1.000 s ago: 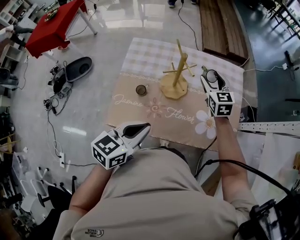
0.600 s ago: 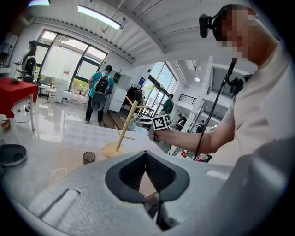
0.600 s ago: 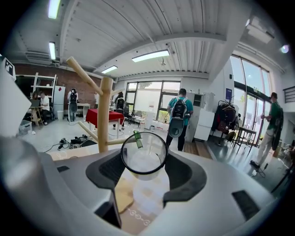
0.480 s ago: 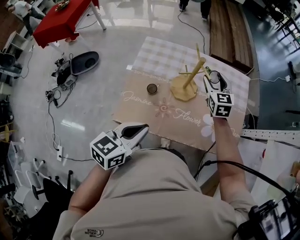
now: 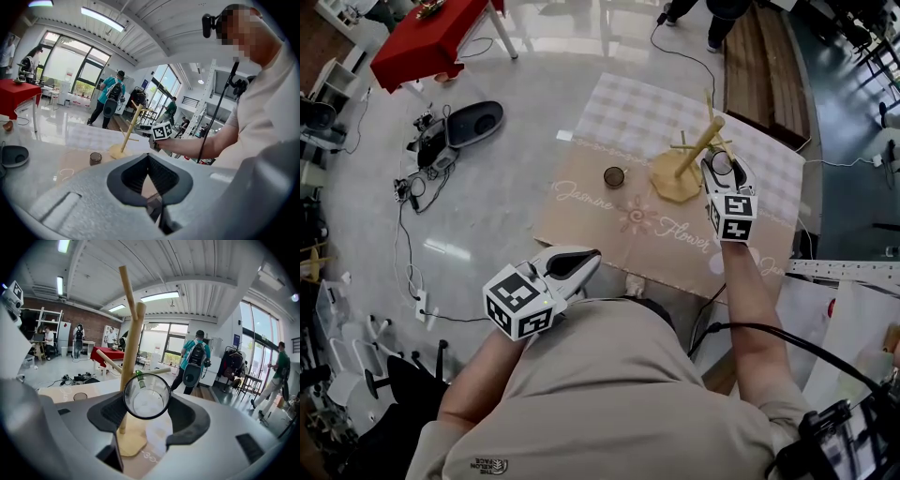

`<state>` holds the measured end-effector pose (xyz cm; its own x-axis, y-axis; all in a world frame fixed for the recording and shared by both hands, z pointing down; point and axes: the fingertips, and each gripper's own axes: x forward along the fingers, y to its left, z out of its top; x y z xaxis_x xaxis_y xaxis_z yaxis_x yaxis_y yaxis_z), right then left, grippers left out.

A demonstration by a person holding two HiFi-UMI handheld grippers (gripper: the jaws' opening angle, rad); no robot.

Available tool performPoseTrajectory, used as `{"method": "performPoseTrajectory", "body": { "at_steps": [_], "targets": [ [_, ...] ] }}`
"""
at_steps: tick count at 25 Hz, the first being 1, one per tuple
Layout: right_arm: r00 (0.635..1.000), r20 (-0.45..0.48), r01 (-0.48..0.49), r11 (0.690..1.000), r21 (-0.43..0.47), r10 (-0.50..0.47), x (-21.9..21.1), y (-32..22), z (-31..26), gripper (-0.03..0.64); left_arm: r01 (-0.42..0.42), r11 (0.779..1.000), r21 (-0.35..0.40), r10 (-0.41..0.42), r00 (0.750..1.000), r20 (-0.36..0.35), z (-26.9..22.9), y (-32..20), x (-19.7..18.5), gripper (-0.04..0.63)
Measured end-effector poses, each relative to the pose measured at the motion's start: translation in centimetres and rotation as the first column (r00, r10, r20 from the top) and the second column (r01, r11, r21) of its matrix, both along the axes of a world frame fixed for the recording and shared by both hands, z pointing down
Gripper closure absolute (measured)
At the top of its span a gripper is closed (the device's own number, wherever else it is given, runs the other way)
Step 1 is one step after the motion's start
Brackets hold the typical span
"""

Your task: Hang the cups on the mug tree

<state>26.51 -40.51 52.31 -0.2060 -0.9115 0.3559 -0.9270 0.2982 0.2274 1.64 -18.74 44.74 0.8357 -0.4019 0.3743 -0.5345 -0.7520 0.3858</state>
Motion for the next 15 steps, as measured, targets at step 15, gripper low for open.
{"method": "performPoseTrajectory", "body": {
  "at_steps": [15],
  "targets": [
    [0.999, -0.025, -0.028, 0.996, -0.083, 0.026, -1.0, -0.1, 2.6, 0.339, -0.017, 1.000, -0.013, 0.017, 1.000, 0.002, 0.1, 1.0, -3.7, 0.588]
  ]
}}
